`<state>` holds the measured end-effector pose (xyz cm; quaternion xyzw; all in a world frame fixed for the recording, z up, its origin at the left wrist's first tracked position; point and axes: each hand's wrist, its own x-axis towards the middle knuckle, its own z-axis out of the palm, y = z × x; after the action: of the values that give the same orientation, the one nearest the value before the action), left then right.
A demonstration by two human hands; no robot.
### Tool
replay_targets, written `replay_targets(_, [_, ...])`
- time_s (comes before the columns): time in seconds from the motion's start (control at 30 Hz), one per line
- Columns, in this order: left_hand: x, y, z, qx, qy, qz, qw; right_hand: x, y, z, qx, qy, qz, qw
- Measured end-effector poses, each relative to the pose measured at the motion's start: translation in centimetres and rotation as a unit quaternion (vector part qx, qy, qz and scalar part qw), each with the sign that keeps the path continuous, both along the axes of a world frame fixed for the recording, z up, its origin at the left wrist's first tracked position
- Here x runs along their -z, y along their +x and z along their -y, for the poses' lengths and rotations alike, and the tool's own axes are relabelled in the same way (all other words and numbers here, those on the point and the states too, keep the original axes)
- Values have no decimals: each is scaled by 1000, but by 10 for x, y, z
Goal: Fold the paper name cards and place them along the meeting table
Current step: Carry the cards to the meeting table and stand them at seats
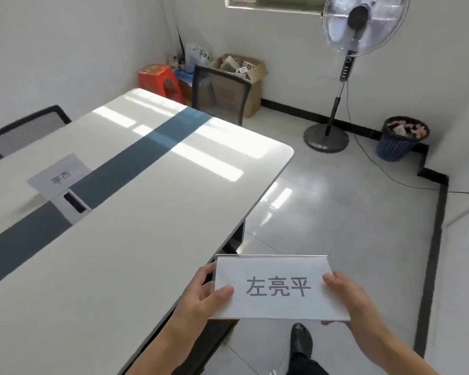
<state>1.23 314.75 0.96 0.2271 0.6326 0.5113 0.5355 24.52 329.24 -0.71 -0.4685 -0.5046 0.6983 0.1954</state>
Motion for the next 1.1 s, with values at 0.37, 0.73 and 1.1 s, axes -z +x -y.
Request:
replay_targets(0.37, [-24, -48, -15, -144, -95, -89, 981, -15, -118, -131, -319, 15, -30, 947])
replay_targets(0.73, [-26, -133, 10, -1, -197, -99, 975, -15, -277, -94, -533, 56, -54, 843])
replay_targets(1.1, [43, -331, 23, -49, -290, -333, 896, 97, -437, -102, -507, 324, 231, 764])
